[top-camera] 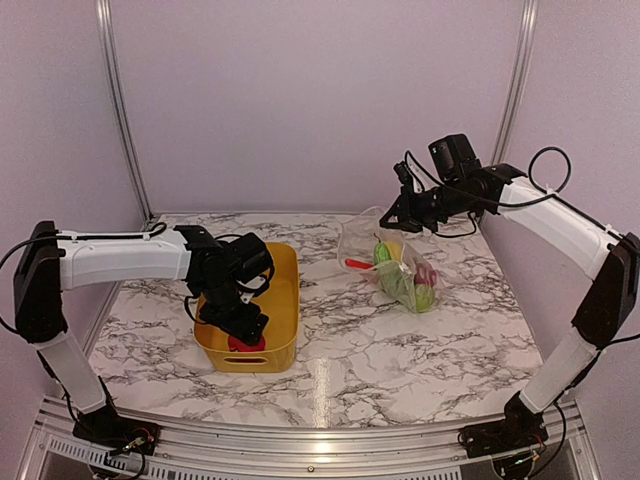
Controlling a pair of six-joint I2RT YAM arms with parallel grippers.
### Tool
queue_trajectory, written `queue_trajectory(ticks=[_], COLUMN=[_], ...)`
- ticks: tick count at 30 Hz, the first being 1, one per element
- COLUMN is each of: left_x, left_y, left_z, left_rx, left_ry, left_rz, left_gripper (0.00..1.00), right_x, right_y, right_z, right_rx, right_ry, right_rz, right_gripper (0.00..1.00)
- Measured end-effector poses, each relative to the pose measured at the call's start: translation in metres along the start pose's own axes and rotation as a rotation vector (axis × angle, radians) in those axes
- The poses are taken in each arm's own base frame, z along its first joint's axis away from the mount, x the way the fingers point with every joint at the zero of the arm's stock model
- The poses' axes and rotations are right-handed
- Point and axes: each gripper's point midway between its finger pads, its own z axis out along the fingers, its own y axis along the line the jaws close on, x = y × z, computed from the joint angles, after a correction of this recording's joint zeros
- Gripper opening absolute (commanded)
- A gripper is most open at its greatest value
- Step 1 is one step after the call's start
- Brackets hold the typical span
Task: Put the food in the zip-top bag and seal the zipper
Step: Pick up the fake fruit from the bin, then place the fake fruit in the zipper food storage bag.
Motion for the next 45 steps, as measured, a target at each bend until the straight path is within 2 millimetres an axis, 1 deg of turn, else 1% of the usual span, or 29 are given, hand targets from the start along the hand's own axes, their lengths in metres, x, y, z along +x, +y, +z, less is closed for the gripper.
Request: queue_trajectory(ticks=[6,11,14,19,22,24,27,30,36,40,45], left_x=[0.006,0.008,0.007,0.007,0.005,-0.001,-0.021,-0.052,-0.1,-0.136,-0.179], left_y=[-0.002,-0.002,-0.003,-0.005,-0.005,-0.006,-0.011,-0.017,-0.023,-0.027,-0.043], left_z=[0.011,0.017,0.02,0.023,0.022,0.017,0.002,-0.023,-0.072,-0.106,-0.149], left_rx=[0.017,0.024,0.029,0.046,0.051,0.055,0.072,0.09,0.111,0.138,0.254], left_ry=[0.035,0.049,0.05,0.057,0.056,0.042,-0.012,-0.113,-0.305,-0.47,-0.692], left_rz=[0.006,0.012,0.018,0.021,0.025,0.024,0.015,-0.005,-0.041,-0.066,-0.101], left_gripper=[0.86,0.85,0.83,0.73,0.7,0.69,0.68,0.68,0.66,0.63,0.61], right_x=[0.0,0.001,0.002,0.003,0.003,0.001,-0.003,-0.006,-0.014,-0.016,-0.019], right_y=[0.0,0.0,-0.001,-0.002,-0.003,-0.002,0.0,0.002,0.005,0.006,0.011], right_z=[0.0,0.002,0.004,0.008,0.009,0.009,0.008,0.007,0.008,0.01,0.012], right_rx=[-0.002,-0.005,-0.007,-0.007,-0.007,-0.007,-0.009,-0.012,-0.017,-0.02,-0.031], right_ry=[0.002,0.007,0.013,0.023,0.024,0.022,0.015,0.01,0.0,0.002,0.005], right_rz=[0.0,0.001,0.004,0.007,0.008,0.007,0.004,0.001,-0.003,0.001,0.006], right_gripper=[0.0,0.0,0.0,0.0,0.0,0.0,0.0,0.0,0.0,0.0,0.0])
